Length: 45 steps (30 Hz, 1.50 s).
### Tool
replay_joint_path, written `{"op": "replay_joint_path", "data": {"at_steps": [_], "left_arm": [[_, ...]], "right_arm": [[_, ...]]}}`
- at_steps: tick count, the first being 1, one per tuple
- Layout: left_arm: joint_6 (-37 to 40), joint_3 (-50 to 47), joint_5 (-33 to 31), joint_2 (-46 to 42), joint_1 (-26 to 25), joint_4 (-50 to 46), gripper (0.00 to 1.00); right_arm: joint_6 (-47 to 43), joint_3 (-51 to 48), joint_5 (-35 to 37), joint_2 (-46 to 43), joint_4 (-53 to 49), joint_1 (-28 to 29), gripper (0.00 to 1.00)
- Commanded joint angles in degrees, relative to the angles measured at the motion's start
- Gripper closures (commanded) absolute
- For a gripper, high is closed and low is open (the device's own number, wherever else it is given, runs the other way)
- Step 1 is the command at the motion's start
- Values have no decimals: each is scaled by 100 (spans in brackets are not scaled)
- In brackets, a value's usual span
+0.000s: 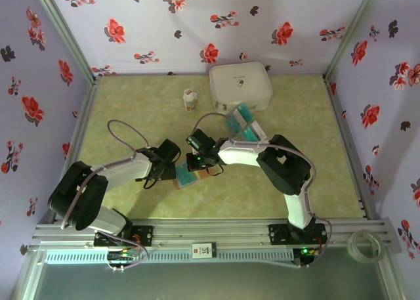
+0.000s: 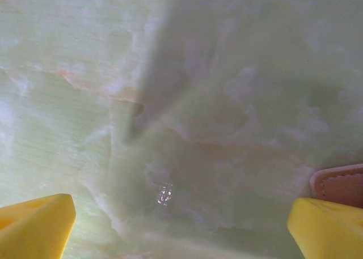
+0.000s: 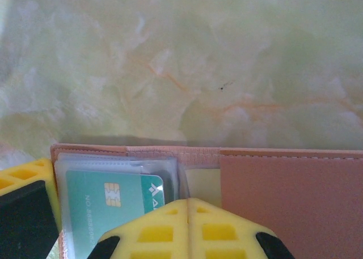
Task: Put the credit cards into the card holder
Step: Insert the credit card into the card slot, then rotate the card holder at the center of the table.
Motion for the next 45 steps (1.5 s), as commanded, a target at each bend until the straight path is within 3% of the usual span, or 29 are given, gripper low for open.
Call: {"op": "replay_joint_path", "data": {"at_steps": [1, 13, 21, 32, 40, 45], "left_arm": [[38, -117, 73, 347, 32, 239, 0], [49, -75, 81, 373, 32, 250, 0], [88, -55, 93, 296, 32, 184, 0], [190, 65, 52, -96, 41, -90, 0], [254, 124, -19, -242, 58, -231, 0], [276, 144, -19, -242, 60, -249, 0]], "right_arm": [[108, 104, -207, 121, 59, 202, 100], [-4, 96, -57, -160, -105, 251, 99], [-141, -244, 209, -950, -329, -102, 74], [-313, -1009, 694, -1721, -589, -765, 55], [-361, -1063, 582, -1466, -557, -818, 55], [-365, -1155, 580, -1417, -491, -819, 70]]}}
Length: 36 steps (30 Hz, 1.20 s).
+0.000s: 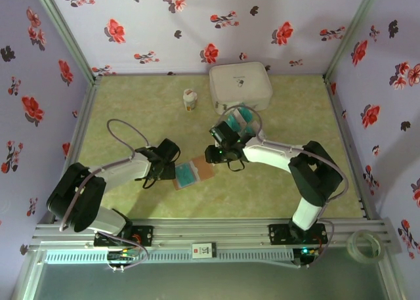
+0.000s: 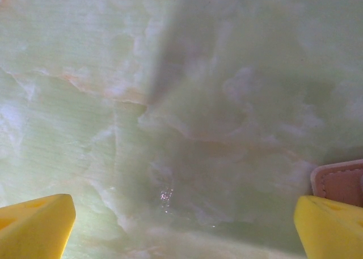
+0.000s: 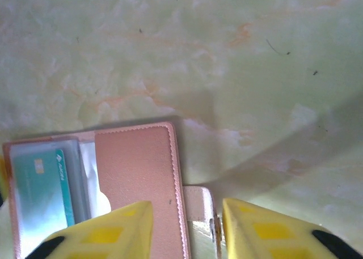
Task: Put the credit cards into the card holder
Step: Rotate the card holder at the center of the table.
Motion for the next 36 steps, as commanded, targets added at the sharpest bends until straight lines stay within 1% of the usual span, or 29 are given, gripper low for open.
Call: {"op": "replay_joint_path", "data": {"at_steps": [1, 4, 6, 11, 16, 21, 24, 27, 28, 29, 30, 31, 33, 36], "left_arm": [[113, 104, -26, -120, 46, -133, 0], [124, 134, -21, -137, 50, -140, 0], [139, 139, -24, -163, 49, -153, 0], [224, 158, 33, -288, 50, -112, 0], [424, 73, 342, -675, 47, 244, 0], [637, 11, 982, -1035, 56, 713, 0], [671, -53, 1483, -1201, 54, 1045, 0], [643, -193, 1837, -1381, 58, 1375, 0], [609, -257, 1924, -1434, 58, 1487, 0], [581, -319, 1985, -1482, 58, 1563, 0], [537, -402, 2035, -1545, 58, 1653, 0], [490, -490, 2044, -1605, 58, 1742, 0], [399, -683, 2068, -1720, 58, 1935, 0], [205, -972, 2249, -1842, 58, 2303, 0]], "right_arm": [[-39, -133, 68, 100, 26, -15, 75], [-36, -252, 77, 27, 45, -62, 91], [-30, -354, 101, -74, 60, -93, 100], [43, -707, 229, -492, 65, -178, 100], [195, -1130, 363, -877, 141, -181, 100], [333, -1374, 416, -984, 315, -188, 100], [327, -1341, 472, -927, 321, -197, 100], [342, -1286, 473, -913, 300, -216, 100], [341, -1283, 473, -916, 292, -221, 95], [350, -1290, 473, -929, 296, -221, 88], [358, -1292, 481, -977, 273, -217, 78], [375, -1308, 490, -1036, 263, -216, 72], [393, -1356, 517, -1199, 230, -221, 66], [450, -1439, 535, -1541, 186, -216, 64]]}}
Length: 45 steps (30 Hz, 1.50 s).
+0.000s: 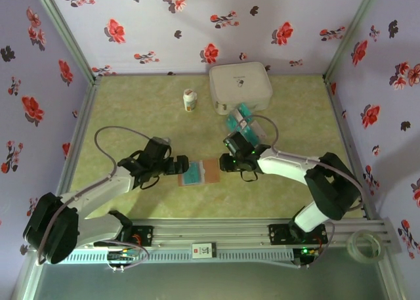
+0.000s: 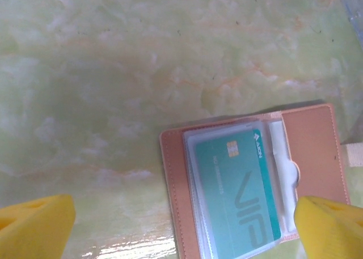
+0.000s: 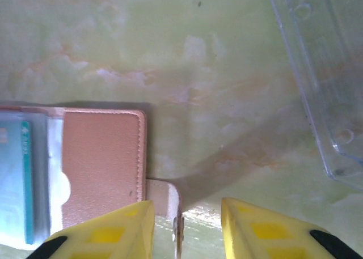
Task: Put the credit cards into the card holder
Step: Rotate the card holder at the center of the table, then move the card holder to the center of the table.
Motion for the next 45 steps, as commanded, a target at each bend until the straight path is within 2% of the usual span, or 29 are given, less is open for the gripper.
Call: {"op": "replay_joint_path", "data": {"at_steps": [1, 8, 13, 17, 21, 26, 45], "left_arm": [[-288, -295, 360, -155, 40, 597, 0], [-302, -322, 821, 82, 26, 848, 0], [-320, -359, 836, 266, -19, 998, 0], [-389, -442, 569, 230, -38, 1051, 0], [-296, -643, 539, 83, -50, 1384, 0], [-224, -689, 441, 30, -47, 1369, 0], [-391, -700, 725, 646, -147, 2069, 0]], "right_arm": [[125, -92, 144, -510, -82, -33, 64], [467, -440, -321, -1029, 374, 68, 74], [566, -516, -360, -725, 726, 414, 80], [643, -508, -312, -352, 949, 660, 84], [715, -498, -294, -21, 1170, 789, 85], [767, -520, -238, 221, 1310, 810, 87], [803, -662, -83, 650, 1478, 810, 89]]}}
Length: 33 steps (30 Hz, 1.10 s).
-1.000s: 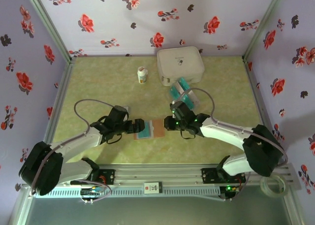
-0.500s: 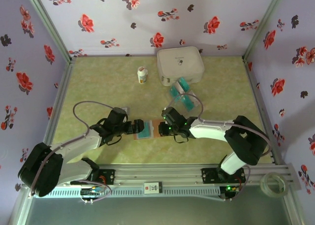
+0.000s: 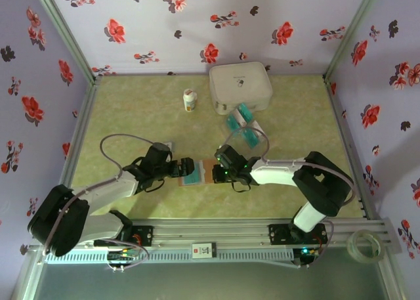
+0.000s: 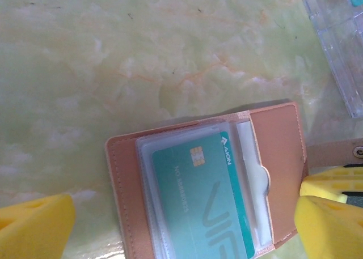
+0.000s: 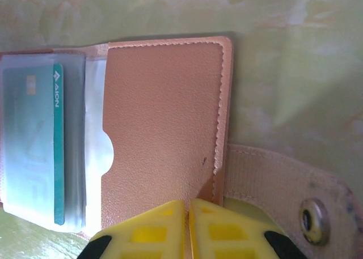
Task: Put the credit cards into the card holder
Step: Move the card holder to the center of the table, then close the card holder at the center of the table.
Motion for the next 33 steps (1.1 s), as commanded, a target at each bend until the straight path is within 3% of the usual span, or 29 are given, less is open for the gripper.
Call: {"op": "replay_joint_path", "data": {"at_steps": [1, 33], "left_arm": [[-105, -63, 118, 197, -86, 390, 0], [-157, -86, 14, 694, -166, 725, 0]], "right_arm": [[124, -113, 135, 146, 101, 26, 90], [155, -142, 43, 227, 191, 28, 93]]}}
